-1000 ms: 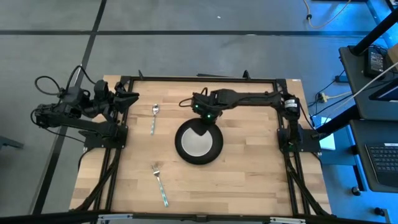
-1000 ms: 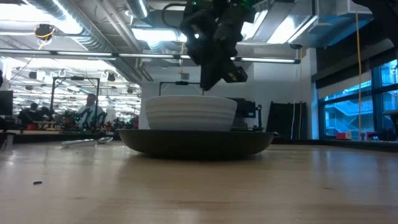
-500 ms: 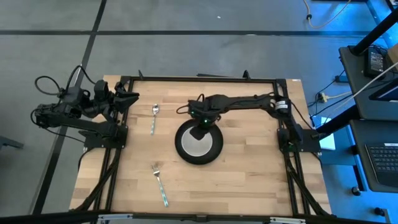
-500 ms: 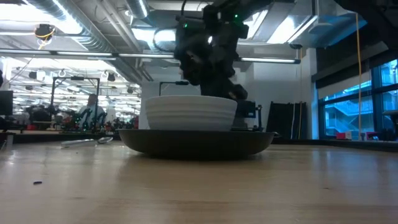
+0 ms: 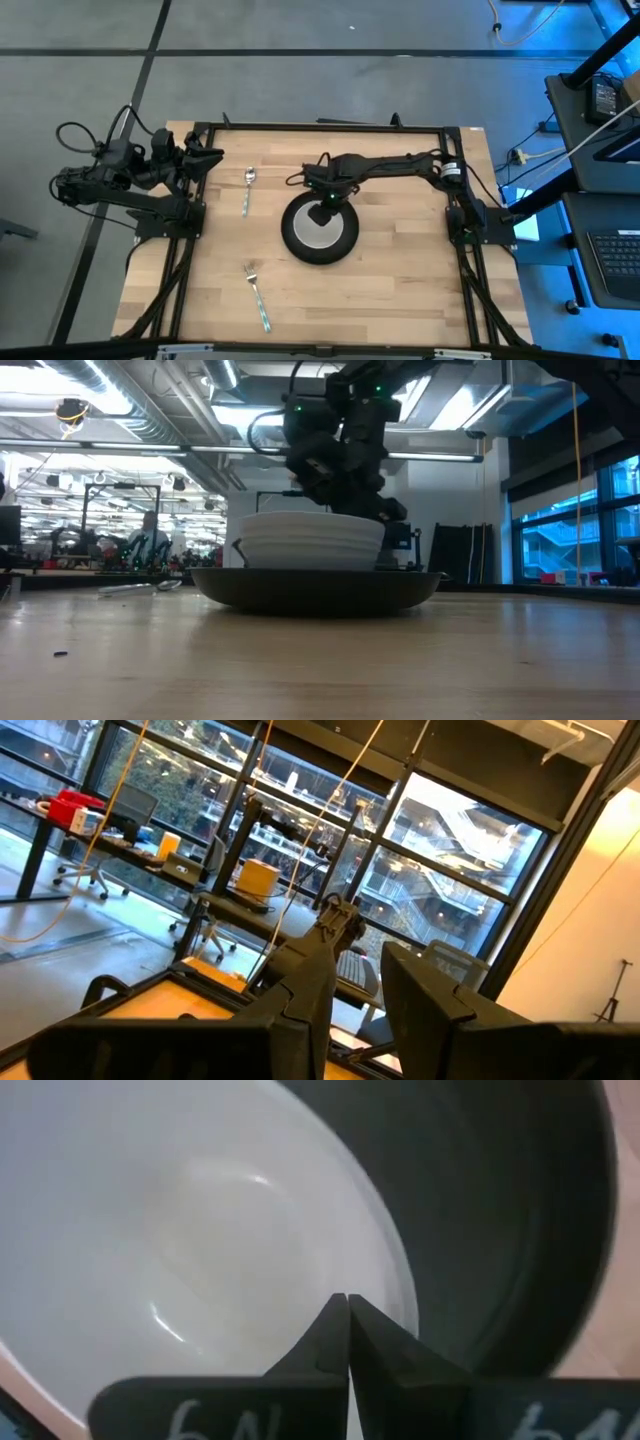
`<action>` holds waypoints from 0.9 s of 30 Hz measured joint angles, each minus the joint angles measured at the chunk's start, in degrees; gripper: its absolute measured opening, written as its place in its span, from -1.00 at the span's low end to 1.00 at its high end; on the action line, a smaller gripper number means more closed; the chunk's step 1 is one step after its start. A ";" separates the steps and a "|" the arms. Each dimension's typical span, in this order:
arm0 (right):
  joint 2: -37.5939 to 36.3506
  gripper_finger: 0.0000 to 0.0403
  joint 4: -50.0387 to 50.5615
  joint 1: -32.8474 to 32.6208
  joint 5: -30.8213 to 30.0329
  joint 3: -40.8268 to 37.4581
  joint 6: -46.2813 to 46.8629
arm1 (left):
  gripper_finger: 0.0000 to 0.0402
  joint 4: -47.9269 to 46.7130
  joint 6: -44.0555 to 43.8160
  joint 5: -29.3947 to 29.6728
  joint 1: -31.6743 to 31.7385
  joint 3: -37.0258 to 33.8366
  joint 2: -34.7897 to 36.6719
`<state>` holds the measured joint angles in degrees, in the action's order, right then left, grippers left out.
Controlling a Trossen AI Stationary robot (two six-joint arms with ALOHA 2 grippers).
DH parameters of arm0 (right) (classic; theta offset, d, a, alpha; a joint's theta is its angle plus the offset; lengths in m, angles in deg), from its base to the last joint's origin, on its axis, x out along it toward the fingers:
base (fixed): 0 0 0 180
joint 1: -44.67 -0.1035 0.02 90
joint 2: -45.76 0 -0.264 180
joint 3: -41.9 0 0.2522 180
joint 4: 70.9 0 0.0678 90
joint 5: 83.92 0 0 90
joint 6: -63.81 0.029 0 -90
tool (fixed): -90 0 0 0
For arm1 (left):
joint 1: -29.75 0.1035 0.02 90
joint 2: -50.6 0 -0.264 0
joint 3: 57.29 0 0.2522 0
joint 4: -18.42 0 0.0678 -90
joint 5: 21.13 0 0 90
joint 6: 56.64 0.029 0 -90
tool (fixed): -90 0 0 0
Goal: Set table place
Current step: Put the bowl on the plate, then put the fork to the left side of the plate
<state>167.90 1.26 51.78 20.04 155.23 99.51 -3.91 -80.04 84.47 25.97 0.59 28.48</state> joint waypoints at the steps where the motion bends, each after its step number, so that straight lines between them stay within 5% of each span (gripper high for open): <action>1: 0.00 -0.99 0.72 0.00 -0.24 0.00 -0.12 | -0.59 0.00 0.00 0.00 0.00 0.02 0.00; 14: -0.09 -0.97 -0.36 -0.02 1.38 0.81 -0.09 | -0.59 -0.01 0.02 0.00 -0.01 0.00 -0.01; 20: -0.09 -0.96 -1.32 0.00 9.25 0.81 -2.80 | -0.59 0.00 0.00 0.00 -0.02 0.00 0.00; 27: -3.89 -0.96 -8.87 0.19 9.74 0.81 -4.50 | -0.59 0.02 -0.06 0.42 0.00 0.00 0.01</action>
<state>164.01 -7.61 51.97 29.78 156.04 95.01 -3.89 -80.10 84.89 25.98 0.59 28.49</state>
